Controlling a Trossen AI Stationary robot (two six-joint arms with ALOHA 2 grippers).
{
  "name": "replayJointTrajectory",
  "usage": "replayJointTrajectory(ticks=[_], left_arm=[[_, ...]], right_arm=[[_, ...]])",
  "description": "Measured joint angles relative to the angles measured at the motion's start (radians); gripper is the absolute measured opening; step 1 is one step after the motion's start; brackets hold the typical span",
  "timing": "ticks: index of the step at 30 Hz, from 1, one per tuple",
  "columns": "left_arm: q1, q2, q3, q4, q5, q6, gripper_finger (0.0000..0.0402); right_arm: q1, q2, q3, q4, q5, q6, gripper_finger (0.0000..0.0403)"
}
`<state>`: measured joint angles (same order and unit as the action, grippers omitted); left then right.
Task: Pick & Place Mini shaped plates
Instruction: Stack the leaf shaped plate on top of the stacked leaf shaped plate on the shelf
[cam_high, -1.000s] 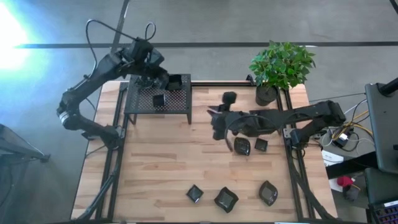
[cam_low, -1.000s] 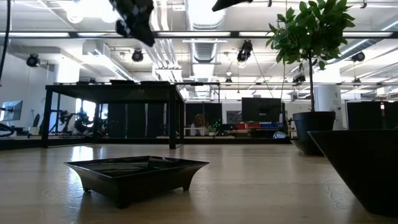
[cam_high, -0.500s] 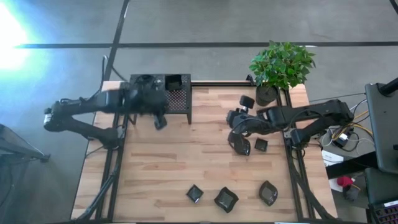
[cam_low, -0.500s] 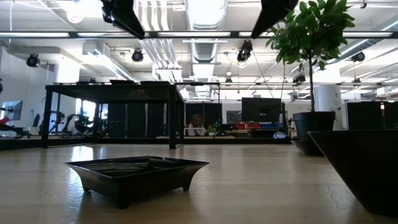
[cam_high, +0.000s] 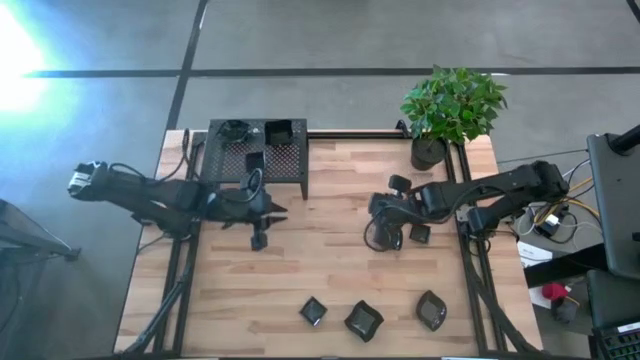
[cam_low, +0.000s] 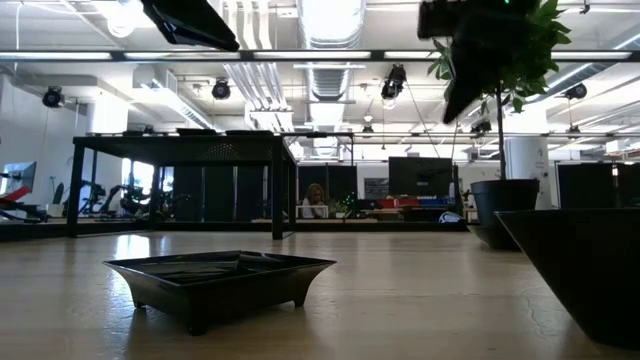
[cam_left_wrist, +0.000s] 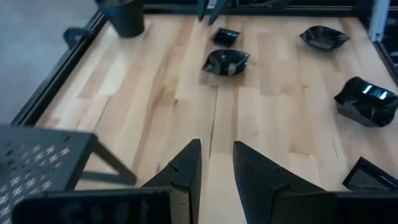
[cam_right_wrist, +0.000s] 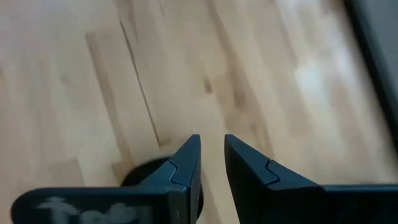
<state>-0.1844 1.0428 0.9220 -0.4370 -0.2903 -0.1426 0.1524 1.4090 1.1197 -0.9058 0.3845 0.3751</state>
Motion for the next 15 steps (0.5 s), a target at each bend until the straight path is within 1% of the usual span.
replayJointTrajectory(ticks=[3, 6, 10, 13, 15], left_arm=[[-0.02, 0.001, -0.021, 0.038, -0.025, 0.014, 0.0085], [-0.024, 0.003, -0.039, 0.055, -0.065, 0.015, 0.0085], [-0.024, 0.003, -0.061, 0.079, -0.082, 0.015, 0.0085], [-0.024, 0.004, -0.061, 0.081, -0.081, 0.013, 0.0085], [-0.024, 0.004, -0.061, 0.084, -0.081, 0.015, 0.0085]], right_arm=[[0.0, 0.0, -0.059, 0.0, -0.005, 0.067, 0.0068], [0.0, 0.0, -0.117, 0.001, -0.04, 0.127, 0.0068], [0.0, 0.0, -0.182, 0.005, -0.072, 0.199, 0.0068], [0.0, 0.0, -0.219, 0.005, -0.08, 0.22, 0.0068], [0.0, 0.0, -0.245, 0.008, -0.078, 0.203, 0.0068]])
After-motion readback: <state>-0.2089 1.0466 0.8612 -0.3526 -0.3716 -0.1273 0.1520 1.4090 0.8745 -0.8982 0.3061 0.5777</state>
